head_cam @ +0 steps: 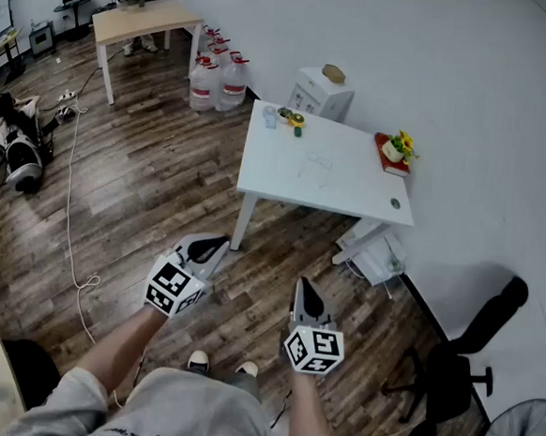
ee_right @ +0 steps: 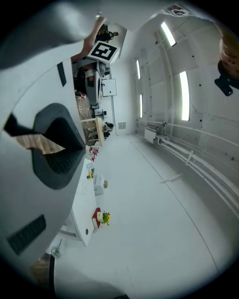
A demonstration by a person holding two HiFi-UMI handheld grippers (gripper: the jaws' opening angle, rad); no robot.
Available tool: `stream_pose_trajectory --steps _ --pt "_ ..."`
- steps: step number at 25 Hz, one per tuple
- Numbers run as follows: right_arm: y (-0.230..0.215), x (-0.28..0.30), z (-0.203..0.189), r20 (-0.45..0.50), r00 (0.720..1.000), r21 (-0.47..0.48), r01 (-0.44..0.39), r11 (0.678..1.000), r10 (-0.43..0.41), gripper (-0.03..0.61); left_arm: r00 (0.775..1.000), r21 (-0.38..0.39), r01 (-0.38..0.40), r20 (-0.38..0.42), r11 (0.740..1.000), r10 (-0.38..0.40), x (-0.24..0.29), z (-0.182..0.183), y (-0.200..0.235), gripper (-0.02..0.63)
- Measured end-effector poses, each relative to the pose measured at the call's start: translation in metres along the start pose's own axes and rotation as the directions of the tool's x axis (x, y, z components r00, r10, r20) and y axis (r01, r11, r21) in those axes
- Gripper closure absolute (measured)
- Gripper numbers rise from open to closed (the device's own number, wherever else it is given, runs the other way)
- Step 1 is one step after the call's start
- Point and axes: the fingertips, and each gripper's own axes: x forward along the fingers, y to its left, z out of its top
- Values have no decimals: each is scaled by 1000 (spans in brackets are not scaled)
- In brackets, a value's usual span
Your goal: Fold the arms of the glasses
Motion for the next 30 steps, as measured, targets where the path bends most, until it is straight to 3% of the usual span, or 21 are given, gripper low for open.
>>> stream_pose_trajectory --steps 2,5,7,10,12,22,30 --pt "1 -2 6 18 1000 -7 2 1000 -2 586 1000 -1 -22 3 1000 22 0 -1 2 606" --pt "4 -4 8 45 999 -10 4 1000 -4 533 1000 -20 -22 -3 1000 22 -2 -6 2 486" --pt "3 -5 7 58 998 -6 11 1000 -11 455 1000 -23 -19 -3 1000 19 -3 -8 1 420" --pt "2 -4 1 51 999 23 19 1000 -20 278 1000 -36 -22 8 999 23 -5 -12 2 289" --pt "1 -4 -9 37 999 29 30 999 -31 210 1000 -52 -15 5 999 15 -8 -18 1 261" --pt "6 -13 -26 32 997 48 67 997 -69 205 998 -100 37 -45 994 -42 -17 -46 -2 259" --pt "-21 2 -24 19 994 73 102 992 -104 225 997 -137 51 -48 989 -58 18 -48 18 259"
